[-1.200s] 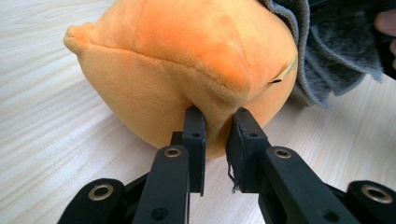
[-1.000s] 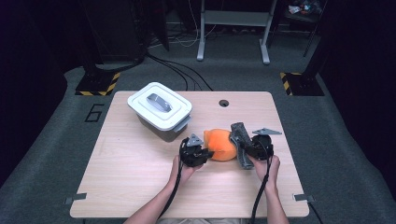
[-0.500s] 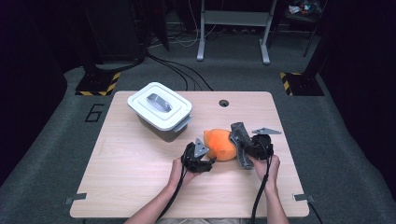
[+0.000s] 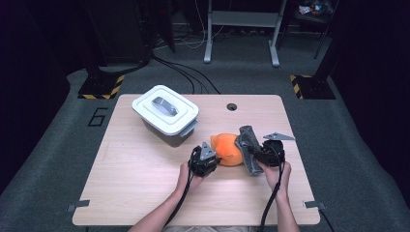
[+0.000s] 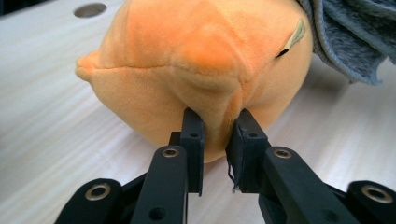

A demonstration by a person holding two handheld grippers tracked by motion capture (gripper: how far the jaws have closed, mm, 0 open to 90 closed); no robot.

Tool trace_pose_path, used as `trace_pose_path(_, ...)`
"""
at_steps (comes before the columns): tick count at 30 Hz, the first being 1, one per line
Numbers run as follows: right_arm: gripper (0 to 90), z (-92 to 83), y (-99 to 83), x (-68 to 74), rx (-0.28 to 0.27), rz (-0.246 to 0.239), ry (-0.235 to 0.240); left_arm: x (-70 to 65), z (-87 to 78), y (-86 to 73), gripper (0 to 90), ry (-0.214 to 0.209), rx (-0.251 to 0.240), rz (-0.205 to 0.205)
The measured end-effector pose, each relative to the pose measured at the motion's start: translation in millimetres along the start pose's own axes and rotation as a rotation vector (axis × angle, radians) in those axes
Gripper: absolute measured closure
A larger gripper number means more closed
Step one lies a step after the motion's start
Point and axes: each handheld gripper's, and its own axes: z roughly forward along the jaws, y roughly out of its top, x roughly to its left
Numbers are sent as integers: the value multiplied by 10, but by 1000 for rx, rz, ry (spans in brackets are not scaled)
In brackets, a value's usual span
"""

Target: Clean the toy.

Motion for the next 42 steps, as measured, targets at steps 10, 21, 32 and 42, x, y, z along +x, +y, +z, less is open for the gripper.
trace_pose_path(10, 719, -210, 172, 472, -43, -110, 72, 53, -98, 91, 785, -113, -11, -158)
trace_pose_path(21, 717, 78, 147, 760, 8, -222, 7, 122, -71, 56, 783, -123, -8, -206)
trace_pose_path(32, 717, 69, 156, 645, 0, -206, -22, 170, -58, 39, 782, -131, -7, -239)
trace_pose_path(42, 715, 106, 41, 122, 39, -86, -93, 197, -52, 26, 782, -134, -6, -250)
